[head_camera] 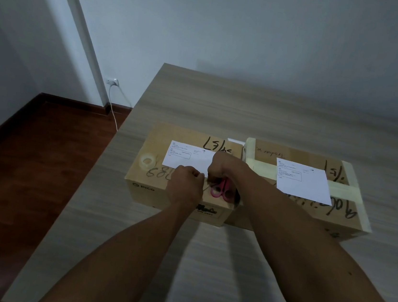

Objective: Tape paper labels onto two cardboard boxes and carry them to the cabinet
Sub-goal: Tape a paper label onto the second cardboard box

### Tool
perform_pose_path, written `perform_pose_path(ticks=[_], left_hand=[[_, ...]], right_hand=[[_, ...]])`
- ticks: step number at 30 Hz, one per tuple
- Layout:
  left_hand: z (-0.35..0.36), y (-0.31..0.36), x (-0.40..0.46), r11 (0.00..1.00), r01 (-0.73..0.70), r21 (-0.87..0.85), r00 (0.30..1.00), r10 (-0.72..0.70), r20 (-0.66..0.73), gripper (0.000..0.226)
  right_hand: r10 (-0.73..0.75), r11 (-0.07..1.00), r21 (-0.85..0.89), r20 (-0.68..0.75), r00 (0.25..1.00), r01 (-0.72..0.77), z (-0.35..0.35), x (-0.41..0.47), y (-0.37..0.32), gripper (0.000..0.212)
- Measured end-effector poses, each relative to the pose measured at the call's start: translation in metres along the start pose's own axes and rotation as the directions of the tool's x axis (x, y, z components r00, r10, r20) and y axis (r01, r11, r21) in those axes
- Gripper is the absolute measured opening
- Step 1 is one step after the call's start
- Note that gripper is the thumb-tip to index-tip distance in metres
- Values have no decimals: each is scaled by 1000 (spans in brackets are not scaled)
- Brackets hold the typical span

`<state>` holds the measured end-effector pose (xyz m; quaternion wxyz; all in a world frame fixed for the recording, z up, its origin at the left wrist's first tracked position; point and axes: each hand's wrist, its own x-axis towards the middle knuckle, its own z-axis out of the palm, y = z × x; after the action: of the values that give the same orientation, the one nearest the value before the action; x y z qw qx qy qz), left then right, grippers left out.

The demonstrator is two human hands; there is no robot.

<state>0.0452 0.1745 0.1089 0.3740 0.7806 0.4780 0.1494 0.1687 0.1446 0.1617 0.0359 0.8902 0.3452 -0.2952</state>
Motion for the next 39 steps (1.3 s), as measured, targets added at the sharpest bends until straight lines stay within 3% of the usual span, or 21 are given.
perform_pose_path(ticks=[4, 7, 14, 19, 23, 27, 30, 35, 39], left_hand=[[2, 0, 2, 999, -3, 39, 1000, 3, -9, 21], [-2, -1, 7, 1000, 10, 23, 1000, -10, -13, 21], [-9, -7, 19, 990, 100, -98, 993, -93, 78, 36], [-16, -12, 28, 1000, 8, -18, 995, -7, 98, 28], [-27, -21, 28, 993, -118, 14, 992, 118, 46, 33], [-53, -36, 35, 959, -240, 150, 969, 246, -26, 24], [-75, -52, 46, 930, -310, 197, 943, 328, -61, 22], [-104, -80, 62, 901, -311, 302, 944, 329, -12, 36], [-111, -89, 66, 907, -299, 296, 954, 291, 72, 34]], right_hand=[[14, 1000, -24, 6, 1000, -14, 0, 4, -2, 41], [55, 998, -12, -75, 996, -56, 0, 8, -2, 49], [91, 996, 4, -248, 964, -93, 3, 5, 6, 41], [54, 998, 42, -244, 968, -45, 5, -4, 10, 52], [156, 966, 249, -373, 915, -63, 14, -9, 14, 29], [198, 948, 314, -434, 879, -59, 26, -20, 13, 23], [172, 933, 359, -451, 876, 1, 35, -24, 5, 6], [55, 906, 397, -457, 888, 148, 48, -27, -16, 9], [-7, 873, 436, -438, 899, 220, 59, -27, -35, 11]])
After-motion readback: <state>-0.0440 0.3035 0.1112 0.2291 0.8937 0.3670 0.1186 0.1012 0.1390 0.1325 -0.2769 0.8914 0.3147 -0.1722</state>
